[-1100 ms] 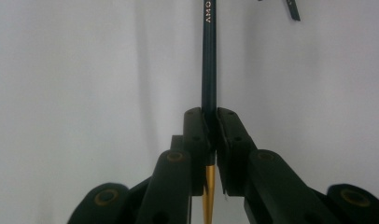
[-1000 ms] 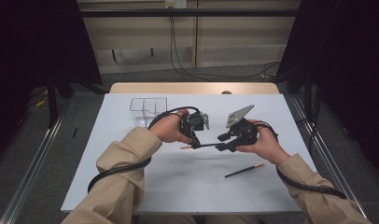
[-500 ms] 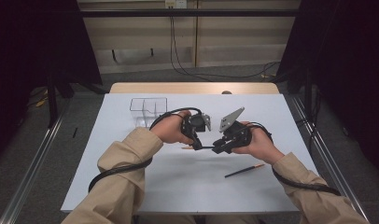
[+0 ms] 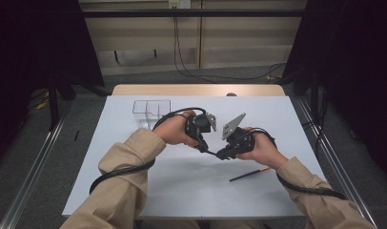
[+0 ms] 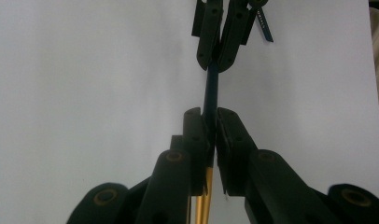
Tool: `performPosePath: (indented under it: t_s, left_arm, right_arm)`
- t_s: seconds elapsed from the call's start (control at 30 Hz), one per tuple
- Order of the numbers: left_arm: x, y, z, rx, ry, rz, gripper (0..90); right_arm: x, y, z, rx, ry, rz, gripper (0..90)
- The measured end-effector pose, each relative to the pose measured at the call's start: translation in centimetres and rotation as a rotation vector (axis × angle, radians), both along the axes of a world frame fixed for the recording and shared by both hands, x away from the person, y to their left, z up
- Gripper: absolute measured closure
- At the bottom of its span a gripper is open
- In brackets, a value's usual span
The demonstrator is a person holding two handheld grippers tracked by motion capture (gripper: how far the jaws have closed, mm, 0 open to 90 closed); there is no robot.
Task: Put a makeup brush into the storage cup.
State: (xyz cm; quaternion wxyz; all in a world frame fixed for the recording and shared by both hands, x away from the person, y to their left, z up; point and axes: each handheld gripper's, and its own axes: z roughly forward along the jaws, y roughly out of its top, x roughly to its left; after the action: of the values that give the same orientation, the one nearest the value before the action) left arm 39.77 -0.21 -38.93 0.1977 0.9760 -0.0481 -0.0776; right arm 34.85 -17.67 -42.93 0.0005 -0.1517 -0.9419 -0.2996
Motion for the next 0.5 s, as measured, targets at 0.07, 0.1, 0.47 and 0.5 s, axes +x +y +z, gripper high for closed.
performPosePath:
  t_s: [0.07,0.1,0.47,0.5]
  left_arm:
    - [0.13,0.07,0.08,-0.014,0.006,0.005,82.8]
    - [0.17,0.10,0.09,-0.021,0.009,0.010,82.8]
    - [0.06,0.03,0.08,-0.057,0.037,0.011,83.0]
    - [0.17,0.03,0.18,-0.047,0.021,-0.002,83.0]
  right_arm:
    - [0.05,-0.09,-0.07,0.010,-0.002,-0.002,85.0]
    - [0.04,-0.08,-0.06,0.011,0.000,-0.002,85.1]
    - [-0.28,0.23,-0.12,0.008,0.013,-0.015,85.6]
    - [-0.33,0.29,-0.14,0.008,0.023,-0.009,85.6]
